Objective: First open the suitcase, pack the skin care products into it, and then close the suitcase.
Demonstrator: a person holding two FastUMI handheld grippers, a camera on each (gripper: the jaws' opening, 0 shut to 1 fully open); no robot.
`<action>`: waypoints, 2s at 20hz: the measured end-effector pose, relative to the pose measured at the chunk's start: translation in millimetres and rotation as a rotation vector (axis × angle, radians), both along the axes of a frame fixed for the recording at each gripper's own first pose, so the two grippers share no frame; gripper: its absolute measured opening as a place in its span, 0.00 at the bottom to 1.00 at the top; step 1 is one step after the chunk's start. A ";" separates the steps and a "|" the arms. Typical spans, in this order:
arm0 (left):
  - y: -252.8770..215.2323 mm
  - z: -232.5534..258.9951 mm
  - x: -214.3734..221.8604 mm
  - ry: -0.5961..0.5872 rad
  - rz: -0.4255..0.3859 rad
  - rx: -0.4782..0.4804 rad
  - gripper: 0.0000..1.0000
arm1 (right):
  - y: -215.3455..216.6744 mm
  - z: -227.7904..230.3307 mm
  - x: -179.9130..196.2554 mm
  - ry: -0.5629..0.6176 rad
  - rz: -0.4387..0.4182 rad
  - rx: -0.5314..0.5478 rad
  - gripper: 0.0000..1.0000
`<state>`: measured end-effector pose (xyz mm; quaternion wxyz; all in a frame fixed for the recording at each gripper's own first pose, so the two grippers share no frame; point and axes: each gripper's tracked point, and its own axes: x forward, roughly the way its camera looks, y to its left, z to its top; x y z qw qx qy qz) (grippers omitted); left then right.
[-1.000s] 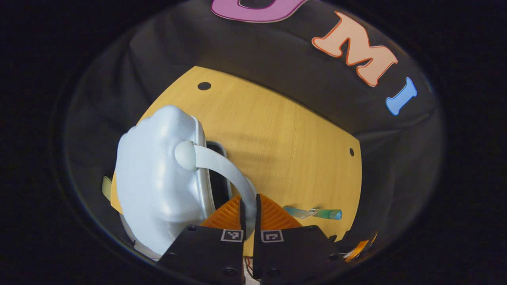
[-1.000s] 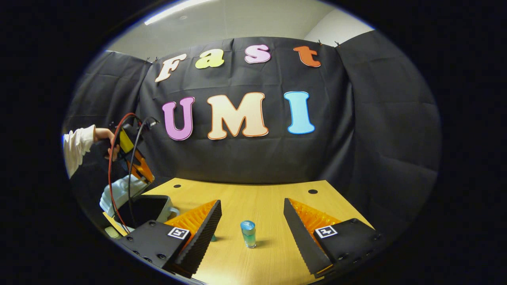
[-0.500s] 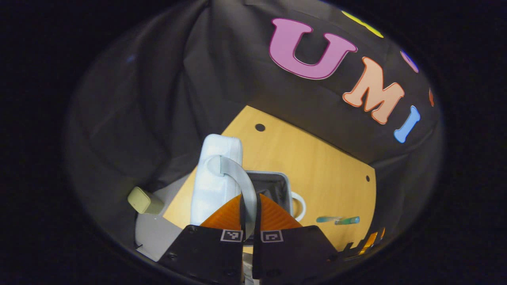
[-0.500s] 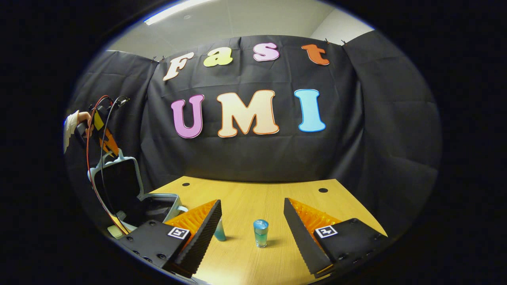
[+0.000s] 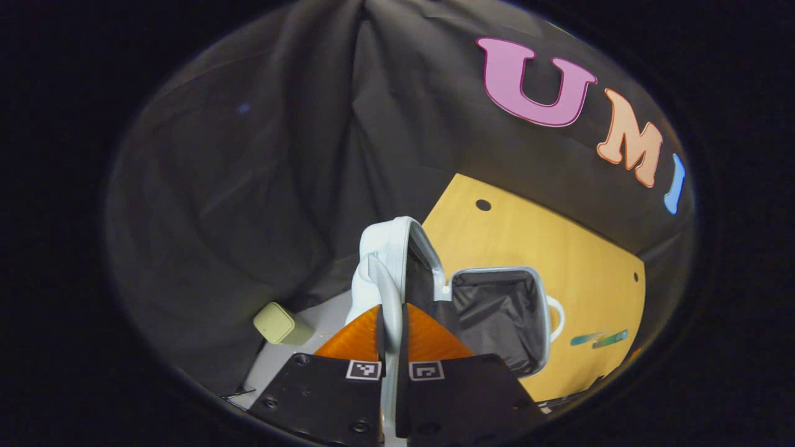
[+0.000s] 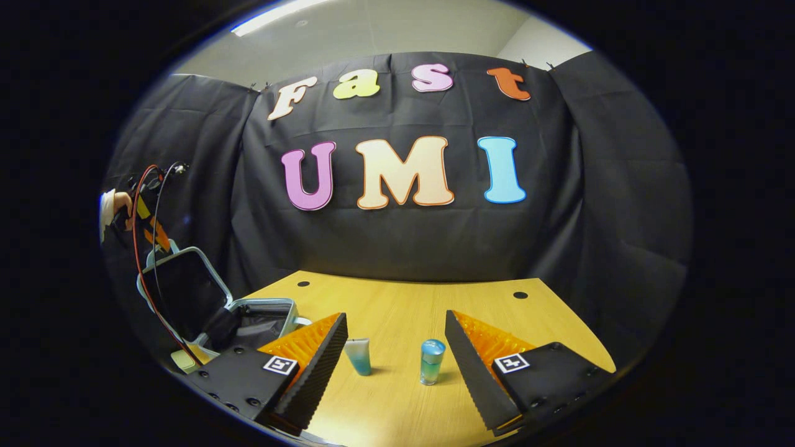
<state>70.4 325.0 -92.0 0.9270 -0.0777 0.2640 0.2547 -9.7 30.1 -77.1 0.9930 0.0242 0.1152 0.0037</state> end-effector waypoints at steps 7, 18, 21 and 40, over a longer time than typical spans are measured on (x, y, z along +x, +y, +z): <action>48.3 -93.2 -11.9 0.112 0.112 -0.075 0.01 | 6.7 1.5 -10.0 -0.005 -0.034 -0.034 0.97; 63.8 -199.0 -16.4 0.152 0.174 -0.333 0.02 | -3.2 3.0 -14.7 0.013 -0.092 -0.073 0.99; 64.6 -203.0 -19.9 0.179 0.175 -0.312 0.02 | -6.3 2.2 -14.5 0.017 -0.101 -0.071 0.99; -253.2 -169.1 -18.1 0.148 -0.222 -0.159 0.94 | -96.5 -22.4 -25.0 0.103 -0.034 -0.083 0.99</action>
